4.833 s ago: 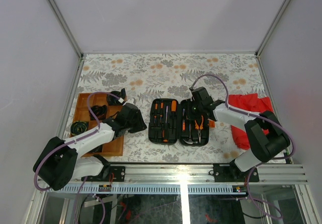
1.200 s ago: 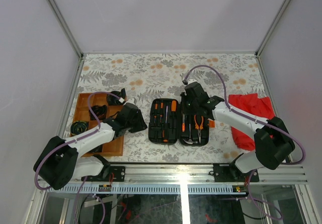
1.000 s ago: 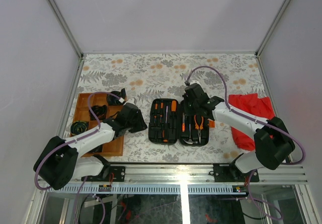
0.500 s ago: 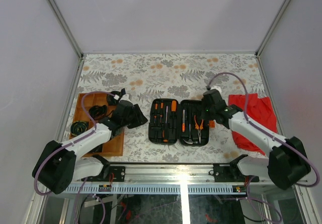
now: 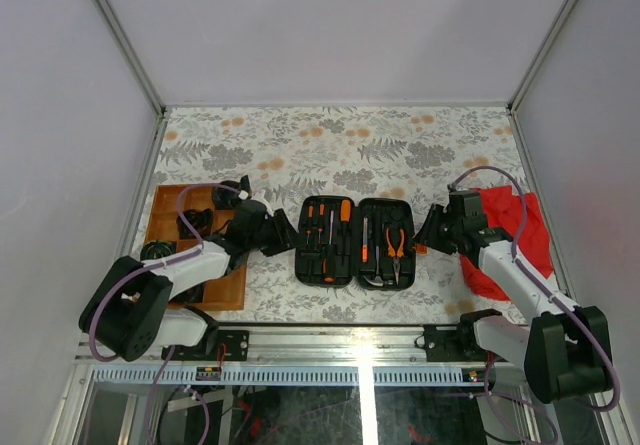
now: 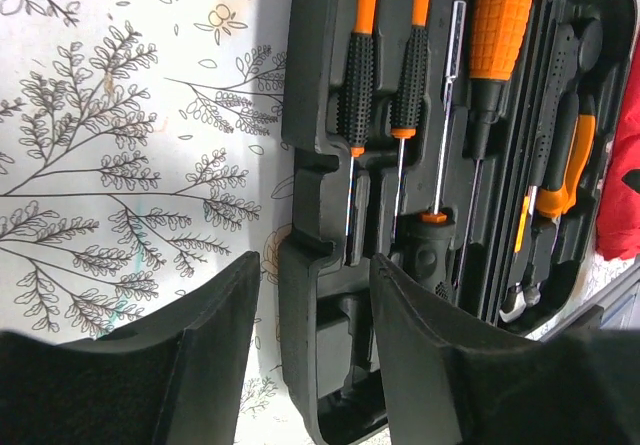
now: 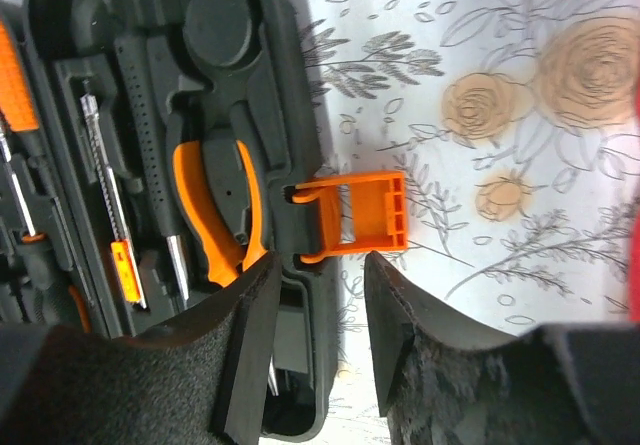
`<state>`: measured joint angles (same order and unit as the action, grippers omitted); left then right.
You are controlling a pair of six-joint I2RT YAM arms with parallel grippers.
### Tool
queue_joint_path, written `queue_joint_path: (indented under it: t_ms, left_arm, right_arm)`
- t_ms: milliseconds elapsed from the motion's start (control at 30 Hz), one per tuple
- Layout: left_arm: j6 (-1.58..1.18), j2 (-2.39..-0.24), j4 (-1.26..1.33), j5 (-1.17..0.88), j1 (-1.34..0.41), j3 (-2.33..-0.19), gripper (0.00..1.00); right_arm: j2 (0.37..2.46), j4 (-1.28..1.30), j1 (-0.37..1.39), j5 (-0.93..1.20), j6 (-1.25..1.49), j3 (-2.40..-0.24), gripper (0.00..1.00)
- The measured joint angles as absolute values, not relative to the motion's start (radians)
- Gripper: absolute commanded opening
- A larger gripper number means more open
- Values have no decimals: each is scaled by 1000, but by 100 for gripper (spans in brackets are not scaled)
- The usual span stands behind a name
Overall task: Sort the tools into containers
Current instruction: Adjust the utility knife in the storage box.
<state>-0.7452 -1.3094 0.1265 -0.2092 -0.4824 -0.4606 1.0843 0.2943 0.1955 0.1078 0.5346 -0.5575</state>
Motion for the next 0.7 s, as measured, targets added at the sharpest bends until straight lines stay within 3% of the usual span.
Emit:
queue_joint_path:
  t_ms: [233,367,700]
  left_arm:
    - [-744,-1344,183,-250,-482,-448,47]
    - [-745,-1378,226,-271,-482,-445,47]
    - [-757,-1441,319,-280,-482,-445,47]
  right_arm:
    - [1135,224,170,229,533,-537,43]
    - [1152,196,162,257,533,-519,33]
    - [1128,168,134,243,540,-501,35]
